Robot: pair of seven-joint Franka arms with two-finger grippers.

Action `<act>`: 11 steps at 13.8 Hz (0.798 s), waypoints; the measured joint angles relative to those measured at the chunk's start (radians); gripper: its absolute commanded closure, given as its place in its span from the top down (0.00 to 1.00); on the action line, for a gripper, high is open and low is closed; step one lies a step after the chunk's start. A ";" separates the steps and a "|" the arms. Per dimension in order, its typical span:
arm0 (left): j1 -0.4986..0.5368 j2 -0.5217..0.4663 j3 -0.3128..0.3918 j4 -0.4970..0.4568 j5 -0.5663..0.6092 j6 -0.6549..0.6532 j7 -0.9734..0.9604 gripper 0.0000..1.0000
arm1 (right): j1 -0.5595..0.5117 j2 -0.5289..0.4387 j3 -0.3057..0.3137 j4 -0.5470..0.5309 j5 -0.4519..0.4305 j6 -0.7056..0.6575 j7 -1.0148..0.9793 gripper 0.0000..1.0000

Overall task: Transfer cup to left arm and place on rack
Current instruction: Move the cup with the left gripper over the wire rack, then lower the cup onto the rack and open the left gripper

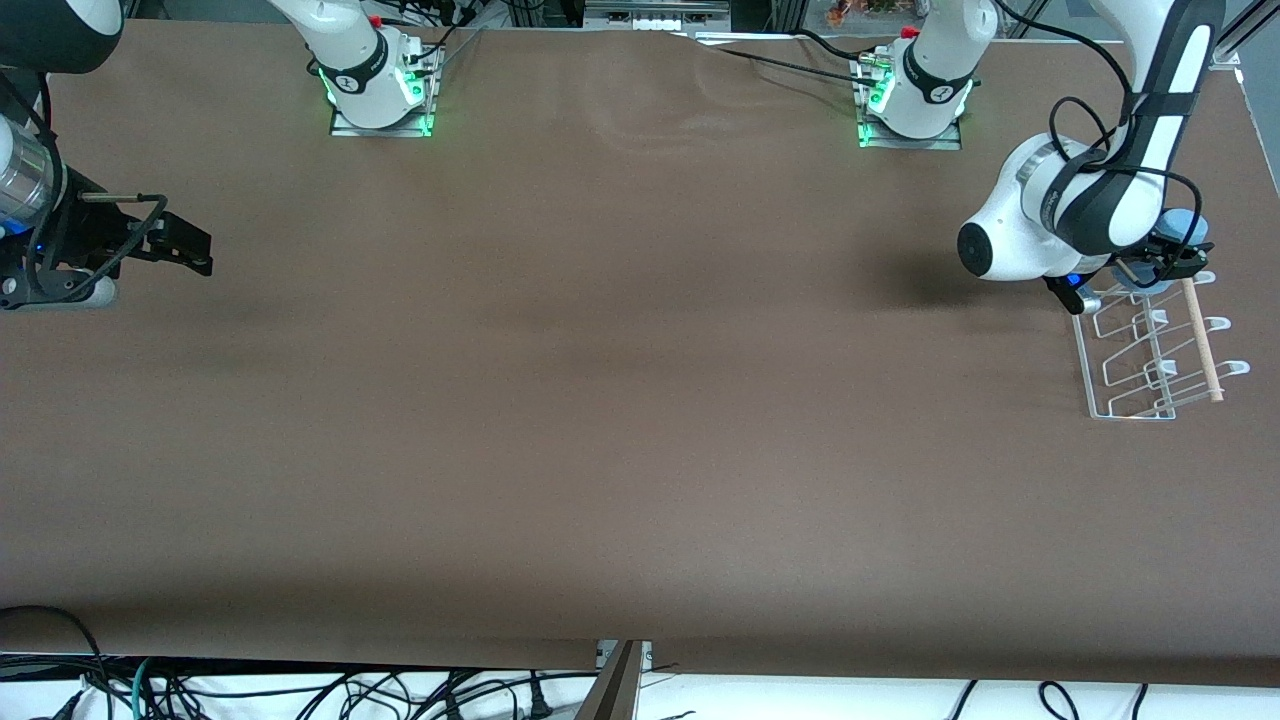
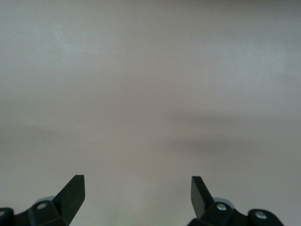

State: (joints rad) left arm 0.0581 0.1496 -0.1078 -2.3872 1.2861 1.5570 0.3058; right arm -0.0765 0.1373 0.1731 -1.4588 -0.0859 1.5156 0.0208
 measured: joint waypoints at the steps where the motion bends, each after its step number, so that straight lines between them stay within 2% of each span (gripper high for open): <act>1: 0.008 0.014 0.000 -0.001 0.016 0.006 0.001 0.08 | 0.000 0.000 0.000 0.000 0.000 0.000 0.000 1.00; 6: 0.036 0.049 0.000 -0.001 0.058 0.018 0.016 0.17 | 0.000 0.000 0.000 0.000 0.000 0.000 0.000 1.00; 7: 0.036 0.050 0.000 -0.001 0.058 0.020 0.021 0.22 | 0.000 0.000 0.000 0.000 0.000 0.000 0.000 1.00; 8: 0.037 0.051 0.000 -0.001 0.058 0.025 0.025 0.48 | 0.000 0.000 0.000 0.000 0.000 0.000 0.000 1.00; 9: 0.037 0.052 0.000 -0.001 0.059 0.032 0.027 0.99 | 0.000 0.000 0.000 0.000 0.000 0.000 0.000 1.00; 11: 0.037 0.053 0.000 -0.001 0.061 0.036 0.030 1.00 | 0.000 0.000 0.000 0.000 0.000 0.000 0.000 1.00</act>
State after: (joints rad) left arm 0.0952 0.2028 -0.1082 -2.3880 1.3472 1.5926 0.3359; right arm -0.0765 0.1373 0.1731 -1.4587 -0.0858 1.5156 0.0208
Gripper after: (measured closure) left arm 0.225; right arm 0.000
